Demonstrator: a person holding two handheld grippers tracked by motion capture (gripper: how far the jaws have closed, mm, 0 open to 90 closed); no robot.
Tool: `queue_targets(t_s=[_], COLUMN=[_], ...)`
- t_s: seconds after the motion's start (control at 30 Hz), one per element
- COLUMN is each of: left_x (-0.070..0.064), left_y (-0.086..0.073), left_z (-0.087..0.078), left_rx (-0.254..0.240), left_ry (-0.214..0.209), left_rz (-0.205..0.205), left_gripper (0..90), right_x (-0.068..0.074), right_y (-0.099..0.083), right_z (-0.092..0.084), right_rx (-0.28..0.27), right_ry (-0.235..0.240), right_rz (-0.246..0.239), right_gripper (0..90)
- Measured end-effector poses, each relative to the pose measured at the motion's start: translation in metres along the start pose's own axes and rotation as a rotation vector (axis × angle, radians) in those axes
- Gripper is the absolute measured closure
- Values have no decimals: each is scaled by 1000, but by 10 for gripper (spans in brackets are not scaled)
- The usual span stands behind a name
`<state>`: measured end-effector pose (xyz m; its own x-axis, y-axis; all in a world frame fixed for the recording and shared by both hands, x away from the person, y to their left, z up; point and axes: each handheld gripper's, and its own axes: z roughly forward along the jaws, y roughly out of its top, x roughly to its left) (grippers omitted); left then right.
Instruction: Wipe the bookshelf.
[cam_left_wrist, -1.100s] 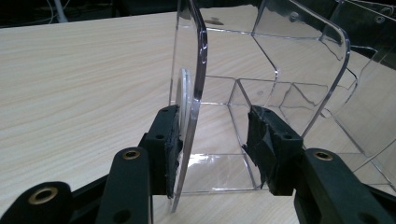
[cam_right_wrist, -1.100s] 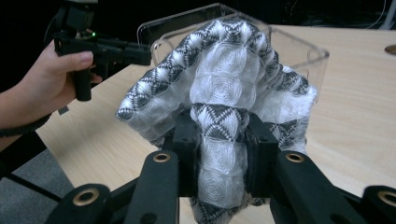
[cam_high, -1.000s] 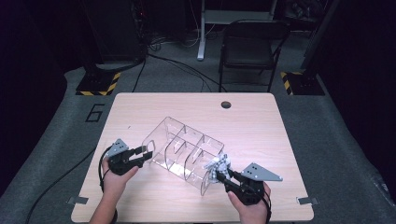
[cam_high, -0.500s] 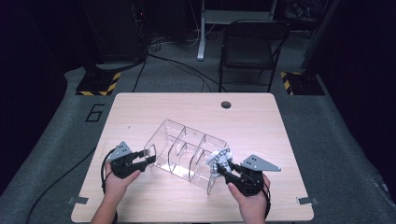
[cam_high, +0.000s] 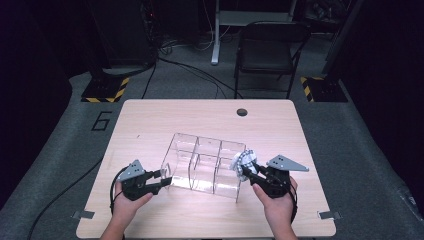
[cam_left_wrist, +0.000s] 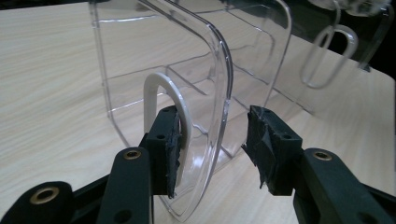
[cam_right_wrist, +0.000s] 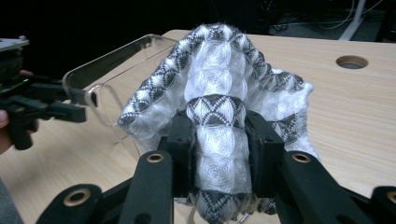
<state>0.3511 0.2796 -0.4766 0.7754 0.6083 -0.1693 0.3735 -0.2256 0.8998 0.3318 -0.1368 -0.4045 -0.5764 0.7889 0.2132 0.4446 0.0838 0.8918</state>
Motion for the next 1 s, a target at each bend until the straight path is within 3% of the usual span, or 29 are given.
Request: queue_targets(t_s=[0.2, 0.23, 0.37, 0.5, 0.6, 0.7, 0.8, 1.0], left_x=[-13, -18, -31, -40, -41, -37, -32, -30], left_y=[-1, -1, 0, 0, 2, 3, 5, 11], left_z=[2, 3, 10, 14, 10, 2, -6, -16], left_rx=[21, 31, 52, 63, 50, 34, 31, 1], left_ry=[-62, -89, -129, -166, -150, -153, -155, -135], left_rz=[19, 24, 40, 49, 55, 28, 34, 46], left_gripper=[648, 674, 668, 653, 609, 569, 535, 517], right_x=[-18, -24, -32, -35, -35, -34, -31, -30], right_y=[8, 12, 21, 21, 20, 22, 28, 32], right_z=[4, 3, -4, -2, -1, -3, -7, 5], right_rx=[11, 14, -16, 2, -7, -18, -31, 22], right_ry=[-45, -63, -82, -99, -97, -99, -90, -92], right_rz=[-8, -18, -23, -21, -18, -14, -36, -9], right_gripper=[687, 698, 701, 693, 690, 690, 693, 682])
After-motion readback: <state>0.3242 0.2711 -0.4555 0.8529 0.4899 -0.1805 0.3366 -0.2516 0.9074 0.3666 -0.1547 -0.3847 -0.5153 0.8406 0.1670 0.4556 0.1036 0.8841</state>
